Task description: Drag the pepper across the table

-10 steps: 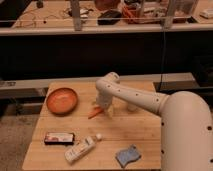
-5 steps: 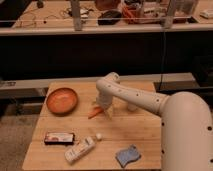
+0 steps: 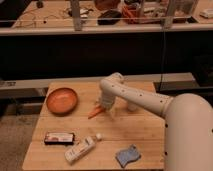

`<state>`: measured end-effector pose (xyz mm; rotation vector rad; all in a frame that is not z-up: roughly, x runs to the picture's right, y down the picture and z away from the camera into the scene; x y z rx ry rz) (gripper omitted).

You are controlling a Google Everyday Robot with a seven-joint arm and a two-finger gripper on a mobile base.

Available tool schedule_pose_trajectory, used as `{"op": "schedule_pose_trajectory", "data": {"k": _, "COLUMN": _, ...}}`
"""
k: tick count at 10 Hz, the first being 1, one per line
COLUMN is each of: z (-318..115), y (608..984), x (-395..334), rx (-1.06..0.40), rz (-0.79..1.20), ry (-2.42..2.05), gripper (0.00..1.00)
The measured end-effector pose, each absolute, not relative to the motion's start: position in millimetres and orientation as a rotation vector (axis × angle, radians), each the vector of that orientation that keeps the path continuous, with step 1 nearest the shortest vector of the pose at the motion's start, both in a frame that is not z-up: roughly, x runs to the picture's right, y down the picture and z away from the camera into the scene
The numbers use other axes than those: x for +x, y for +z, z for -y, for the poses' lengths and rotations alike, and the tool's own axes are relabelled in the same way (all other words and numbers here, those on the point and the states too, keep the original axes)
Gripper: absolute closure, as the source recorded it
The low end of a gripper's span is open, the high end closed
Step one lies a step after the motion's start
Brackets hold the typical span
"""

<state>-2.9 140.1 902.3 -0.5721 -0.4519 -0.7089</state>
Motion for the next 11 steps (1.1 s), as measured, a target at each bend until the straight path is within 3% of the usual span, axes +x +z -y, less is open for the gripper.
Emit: {"op": "schedule_pose_trajectory", "data": {"k": 11, "z": -137.2, "y": 902.7, "x": 10.9, "rx": -0.572, "rz": 0.474, "ry": -0.645, "gripper": 0.2}}
